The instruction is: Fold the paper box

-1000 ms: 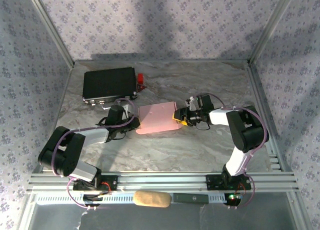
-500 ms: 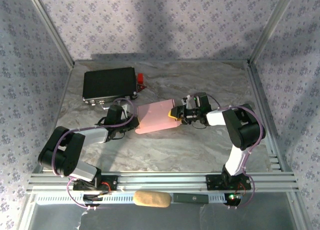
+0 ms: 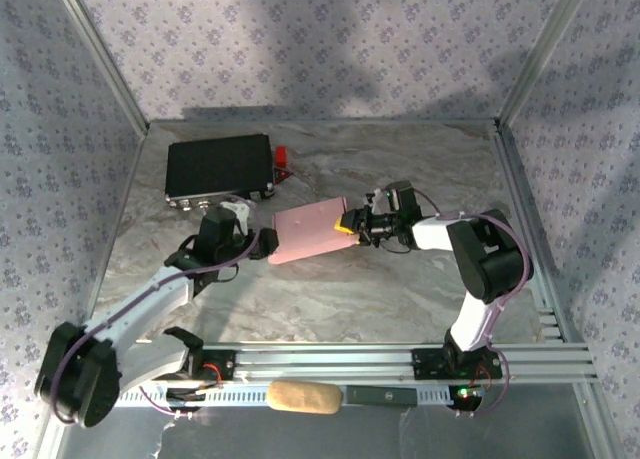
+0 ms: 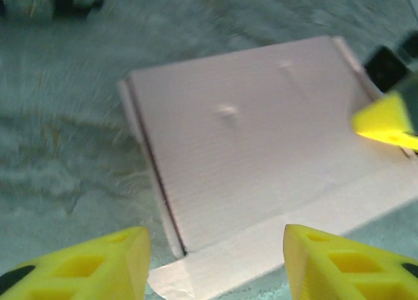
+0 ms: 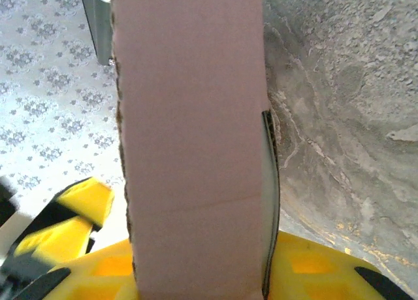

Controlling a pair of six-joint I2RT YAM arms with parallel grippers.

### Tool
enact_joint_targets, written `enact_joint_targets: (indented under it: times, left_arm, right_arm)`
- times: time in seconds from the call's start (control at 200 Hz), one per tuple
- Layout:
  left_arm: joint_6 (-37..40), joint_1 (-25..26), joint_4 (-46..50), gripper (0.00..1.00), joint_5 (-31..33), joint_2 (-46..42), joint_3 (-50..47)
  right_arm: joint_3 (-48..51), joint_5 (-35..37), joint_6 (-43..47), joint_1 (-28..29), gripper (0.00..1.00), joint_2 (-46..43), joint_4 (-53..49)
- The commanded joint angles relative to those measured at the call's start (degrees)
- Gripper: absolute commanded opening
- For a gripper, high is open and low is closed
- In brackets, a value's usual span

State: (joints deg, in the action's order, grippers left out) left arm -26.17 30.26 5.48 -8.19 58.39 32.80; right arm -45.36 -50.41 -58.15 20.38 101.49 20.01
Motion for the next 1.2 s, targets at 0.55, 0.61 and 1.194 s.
enact_joint_targets:
  times: [0.55, 0.61, 1.194]
  left_arm:
    - [53.2, 32.7, 0.8, 0.75, 42.3, 17.3, 8.9]
    - [53.8, 32.7, -0.6, 0.74, 43.3, 19.5, 9.4]
    - [52.3, 32.9, -0.8, 0.30, 43.6, 27.0, 14.7]
  right_arm:
    - [-5.5, -6.2, -4.2, -6.2, 0.37, -6.6, -34.4]
    - [-5.4, -6.4, -4.1, -6.5, 0.37, -7.2, -35.3]
    - [-3.6, -8.4, -6.9, -7.1, 0.45, -7.9, -34.3]
